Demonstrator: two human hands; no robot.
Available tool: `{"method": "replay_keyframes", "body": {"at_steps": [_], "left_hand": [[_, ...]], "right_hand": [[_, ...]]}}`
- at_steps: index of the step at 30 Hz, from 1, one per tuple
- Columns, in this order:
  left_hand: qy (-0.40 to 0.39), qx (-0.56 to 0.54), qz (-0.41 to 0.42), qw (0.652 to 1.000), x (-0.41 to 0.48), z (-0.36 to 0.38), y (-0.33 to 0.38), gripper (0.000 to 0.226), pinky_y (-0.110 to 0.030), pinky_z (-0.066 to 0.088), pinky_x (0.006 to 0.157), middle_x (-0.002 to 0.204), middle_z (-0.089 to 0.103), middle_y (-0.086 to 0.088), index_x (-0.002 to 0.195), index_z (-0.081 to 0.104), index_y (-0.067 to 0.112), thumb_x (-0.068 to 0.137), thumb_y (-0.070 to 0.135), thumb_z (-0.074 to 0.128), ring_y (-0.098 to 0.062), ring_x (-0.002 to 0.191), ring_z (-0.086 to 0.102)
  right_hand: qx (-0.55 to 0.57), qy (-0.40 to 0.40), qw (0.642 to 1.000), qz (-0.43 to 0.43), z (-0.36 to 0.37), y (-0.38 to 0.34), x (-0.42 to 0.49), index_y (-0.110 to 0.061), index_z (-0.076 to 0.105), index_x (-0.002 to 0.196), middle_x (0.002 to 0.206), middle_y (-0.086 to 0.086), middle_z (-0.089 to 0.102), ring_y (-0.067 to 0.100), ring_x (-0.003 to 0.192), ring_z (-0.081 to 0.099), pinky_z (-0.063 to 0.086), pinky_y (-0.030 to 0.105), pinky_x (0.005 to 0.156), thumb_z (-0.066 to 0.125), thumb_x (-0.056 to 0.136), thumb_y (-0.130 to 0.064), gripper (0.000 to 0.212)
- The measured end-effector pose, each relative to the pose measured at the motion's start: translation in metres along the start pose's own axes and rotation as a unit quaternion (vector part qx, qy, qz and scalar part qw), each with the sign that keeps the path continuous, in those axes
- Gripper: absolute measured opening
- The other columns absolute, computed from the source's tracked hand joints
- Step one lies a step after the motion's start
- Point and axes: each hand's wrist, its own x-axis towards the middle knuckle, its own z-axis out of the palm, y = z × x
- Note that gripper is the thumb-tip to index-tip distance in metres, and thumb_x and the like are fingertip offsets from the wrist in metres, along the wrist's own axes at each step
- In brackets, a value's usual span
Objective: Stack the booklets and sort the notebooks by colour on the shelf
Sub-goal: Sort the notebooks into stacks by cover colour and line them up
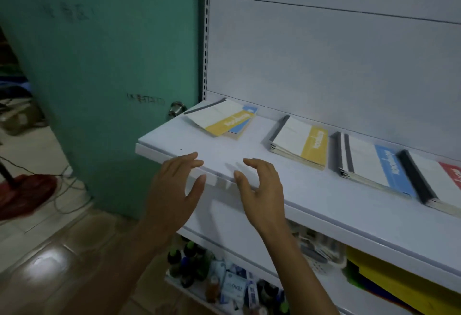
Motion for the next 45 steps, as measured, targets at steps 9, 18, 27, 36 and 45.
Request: {"method": "replay_keyframes", "body": {"at_steps": [9, 18, 27, 36, 45], "left_hand": [[-0.028, -0.055, -0.04, 0.997, 0.045, 0.027, -0.062, 0.028, -0.024, 0.035, 0.099, 0.128, 0.047, 0.018, 0.119, 0.058, 0.023, 0.091, 0.028, 0.058, -0.003, 0.12, 0.041], [-0.054, -0.032, -0.013, 0.998, 0.154, 0.05, -0.109, 0.031, -0.033, 0.036, 0.102, 0.129, 0.057, 0.002, 0.115, 0.061, 0.019, 0.088, 0.032, 0.051, -0.015, 0.12, 0.048], [-0.154, -0.158, -0.074, 0.973, 0.25, 0.086, -0.161, 0.025, -0.012, 0.035, 0.088, 0.118, 0.057, 0.008, 0.118, 0.059, 0.016, 0.098, 0.013, 0.043, -0.006, 0.11, 0.05], [-0.265, -0.158, -0.029, 0.951, 0.266, 0.126, -0.188, 0.044, -0.038, 0.053, 0.077, 0.092, 0.068, 0.011, 0.099, 0.066, 0.024, 0.084, 0.06, 0.047, -0.009, 0.085, 0.062], [-0.273, -0.113, -0.015, 0.955, 0.264, 0.131, -0.19, 0.023, -0.038, 0.035, 0.09, 0.098, 0.062, 0.01, 0.09, 0.053, 0.028, 0.094, 0.046, 0.04, -0.016, 0.105, 0.051]], "right_hand": [[-0.018, -0.01, 0.999, 0.048, 0.049, 0.022, 0.053, -0.022, 0.058, 0.121, 0.121, -0.011, 0.054, 0.004, 0.114, 0.047, 0.031, 0.015, 0.094, 0.06, 0.092, -0.029, 0.03], [-0.017, 0.01, 0.986, 0.163, 0.104, 0.043, 0.186, -0.015, 0.042, 0.138, 0.141, 0.01, 0.04, 0.027, 0.133, 0.033, 0.029, 0.037, 0.105, 0.062, 0.086, -0.048, 0.065], [0.024, 0.076, 0.965, 0.249, 0.124, 0.067, 0.208, -0.018, 0.041, 0.136, 0.133, 0.001, 0.052, 0.021, 0.114, 0.054, 0.043, 0.043, 0.099, 0.07, 0.082, -0.026, 0.062], [0.003, 0.252, 0.912, 0.323, 0.129, 0.048, 0.188, -0.023, 0.038, 0.138, 0.097, -0.005, 0.062, 0.006, 0.078, 0.061, 0.044, 0.023, 0.061, 0.075, 0.078, -0.032, 0.071], [-0.17, 0.223, 0.853, 0.441, 0.149, 0.01, 0.161, -0.02, 0.032, 0.144, 0.107, 0.0, 0.063, 0.024, 0.103, 0.059, 0.046, 0.035, 0.077, 0.067, 0.075, -0.06, 0.088]]}}
